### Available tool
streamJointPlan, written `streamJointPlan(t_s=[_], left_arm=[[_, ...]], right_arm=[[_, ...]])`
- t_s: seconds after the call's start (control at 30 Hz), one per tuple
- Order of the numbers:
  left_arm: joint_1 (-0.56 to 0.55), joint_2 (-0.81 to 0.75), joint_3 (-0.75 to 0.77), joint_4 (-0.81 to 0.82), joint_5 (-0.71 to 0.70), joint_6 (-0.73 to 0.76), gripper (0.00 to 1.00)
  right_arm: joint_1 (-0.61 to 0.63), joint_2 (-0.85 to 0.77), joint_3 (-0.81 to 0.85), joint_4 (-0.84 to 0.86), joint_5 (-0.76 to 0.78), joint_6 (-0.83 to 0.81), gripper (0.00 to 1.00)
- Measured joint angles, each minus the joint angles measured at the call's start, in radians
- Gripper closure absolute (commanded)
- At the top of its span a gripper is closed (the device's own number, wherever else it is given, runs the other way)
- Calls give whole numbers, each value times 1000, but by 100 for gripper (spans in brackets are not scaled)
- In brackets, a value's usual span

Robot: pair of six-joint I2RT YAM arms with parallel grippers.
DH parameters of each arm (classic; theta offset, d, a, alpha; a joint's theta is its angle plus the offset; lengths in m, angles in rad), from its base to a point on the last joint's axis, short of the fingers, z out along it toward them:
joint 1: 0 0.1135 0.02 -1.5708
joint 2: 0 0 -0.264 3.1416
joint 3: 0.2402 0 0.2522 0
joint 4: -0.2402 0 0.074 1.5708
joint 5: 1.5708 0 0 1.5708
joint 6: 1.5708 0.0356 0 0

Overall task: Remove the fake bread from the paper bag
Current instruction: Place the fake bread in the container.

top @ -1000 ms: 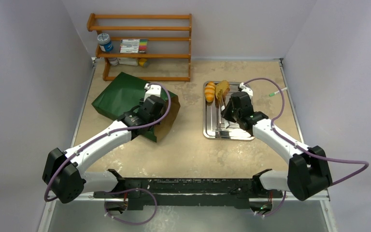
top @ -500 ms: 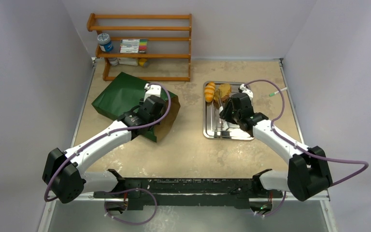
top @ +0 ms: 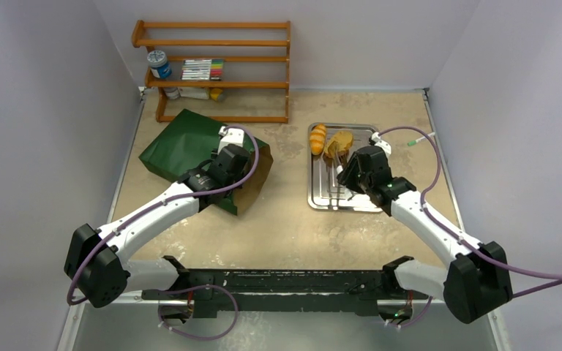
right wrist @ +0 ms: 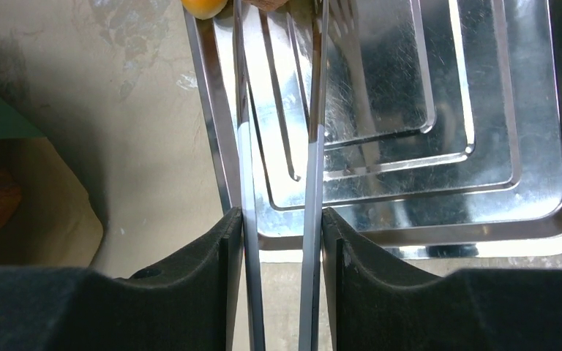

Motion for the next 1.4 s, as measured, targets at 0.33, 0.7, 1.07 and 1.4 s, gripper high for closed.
streamJointPlan(t_s=[0.33,0.7,1.07,1.4], left_arm=[[0,0,0,2,0,0,59],[0,0,0,3,0,3,59],[0,-2,0,0,0,3,59],[0,-3,0,1,0,3,59]], right_arm=[[0,-69,-14,-69,32,45,59],[-2,52,61,-60,58,39,61],[-5,121,114,-23,58,22,58],[-7,56,94,-45,58,31,58]])
